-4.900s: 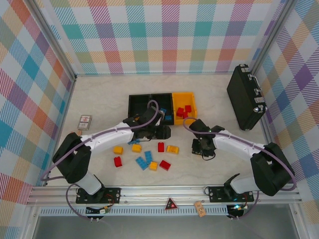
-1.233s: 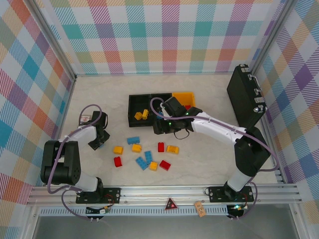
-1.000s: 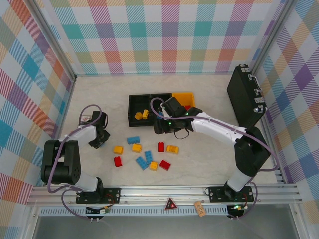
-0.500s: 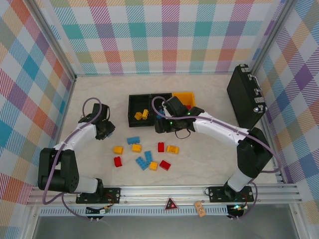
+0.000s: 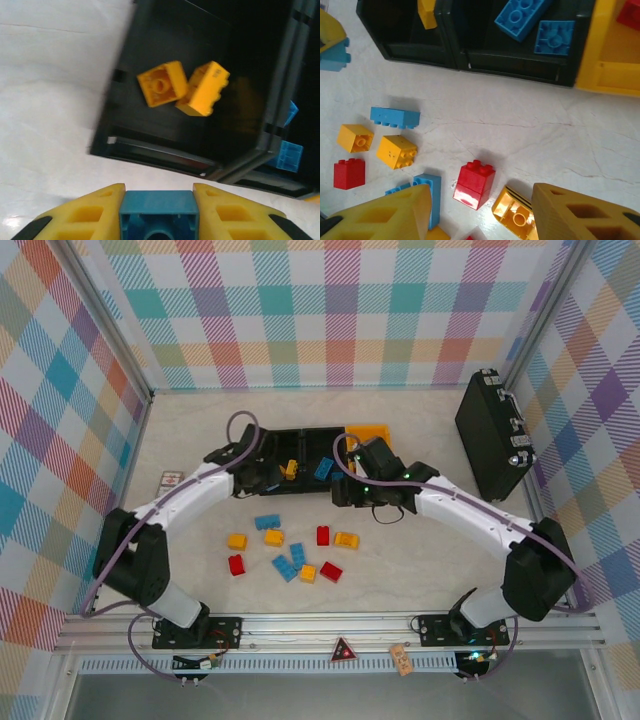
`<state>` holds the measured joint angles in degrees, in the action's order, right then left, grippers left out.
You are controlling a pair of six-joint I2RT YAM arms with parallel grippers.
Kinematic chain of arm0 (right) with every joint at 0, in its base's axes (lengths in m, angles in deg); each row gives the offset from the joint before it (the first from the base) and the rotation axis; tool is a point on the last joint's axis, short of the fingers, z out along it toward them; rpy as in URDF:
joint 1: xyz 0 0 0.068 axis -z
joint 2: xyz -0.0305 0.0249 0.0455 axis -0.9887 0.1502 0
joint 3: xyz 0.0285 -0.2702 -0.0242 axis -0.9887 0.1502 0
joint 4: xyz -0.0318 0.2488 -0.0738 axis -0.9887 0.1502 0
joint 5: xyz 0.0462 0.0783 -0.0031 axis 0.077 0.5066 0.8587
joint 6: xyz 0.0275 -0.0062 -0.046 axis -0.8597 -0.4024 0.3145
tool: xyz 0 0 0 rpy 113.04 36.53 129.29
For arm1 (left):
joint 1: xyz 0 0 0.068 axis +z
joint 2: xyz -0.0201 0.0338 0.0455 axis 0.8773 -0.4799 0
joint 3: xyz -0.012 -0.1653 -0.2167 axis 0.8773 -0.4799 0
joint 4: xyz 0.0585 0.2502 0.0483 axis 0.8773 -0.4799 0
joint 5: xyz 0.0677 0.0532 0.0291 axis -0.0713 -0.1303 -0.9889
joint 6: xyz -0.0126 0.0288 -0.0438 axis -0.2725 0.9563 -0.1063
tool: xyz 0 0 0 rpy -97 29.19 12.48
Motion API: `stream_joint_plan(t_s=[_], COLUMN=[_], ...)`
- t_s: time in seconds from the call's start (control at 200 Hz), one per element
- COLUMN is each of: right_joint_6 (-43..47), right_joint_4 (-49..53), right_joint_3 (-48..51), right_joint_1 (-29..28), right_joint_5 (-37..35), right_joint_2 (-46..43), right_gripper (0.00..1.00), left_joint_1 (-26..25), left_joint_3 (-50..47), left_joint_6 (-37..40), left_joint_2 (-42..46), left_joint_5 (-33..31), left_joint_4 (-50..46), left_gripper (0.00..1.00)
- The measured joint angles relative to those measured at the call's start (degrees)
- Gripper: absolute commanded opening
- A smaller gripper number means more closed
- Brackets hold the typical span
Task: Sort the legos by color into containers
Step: Place the lego in the container.
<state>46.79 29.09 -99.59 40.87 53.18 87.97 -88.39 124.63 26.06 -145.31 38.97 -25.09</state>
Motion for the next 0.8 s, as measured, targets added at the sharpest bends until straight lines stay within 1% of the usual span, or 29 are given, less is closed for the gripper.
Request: stream_joint_plan(t_s=[0.14, 0.34, 0.535, 0.805], right_joint_6=[-0.87, -2.38, -3.21, -4.31], right_joint_4=[0.07, 0.48, 0.94, 1.97], right_joint_3=[2.54, 6.6, 8.76, 10.73], right_joint_1=[0.94, 3.23, 4.9, 5.29], right_joint_5=[-1.53, -3.43, -4.37, -5.14], right_joint_2=[-2.78, -7.45, -10.56, -12.7], right_gripper=[0.59, 0.6, 0.6, 0.6], left_joint_1=[-4.35, -7.76, -9.29, -9.55], left_joint_3=[6.91, 15.67, 23.37, 32.98], left_joint_6=[1.01, 2.03, 2.99, 4.44], left_joint_2=[-5.99, -13.62, -21.24, -30.4], left_joint_5=[-0.28, -0.11, -0.09, -0.31], left_joint_4=[-0.52, -0.68, -1.07, -2.64], left_gripper=[0.34, 0.35, 0.35, 0.37])
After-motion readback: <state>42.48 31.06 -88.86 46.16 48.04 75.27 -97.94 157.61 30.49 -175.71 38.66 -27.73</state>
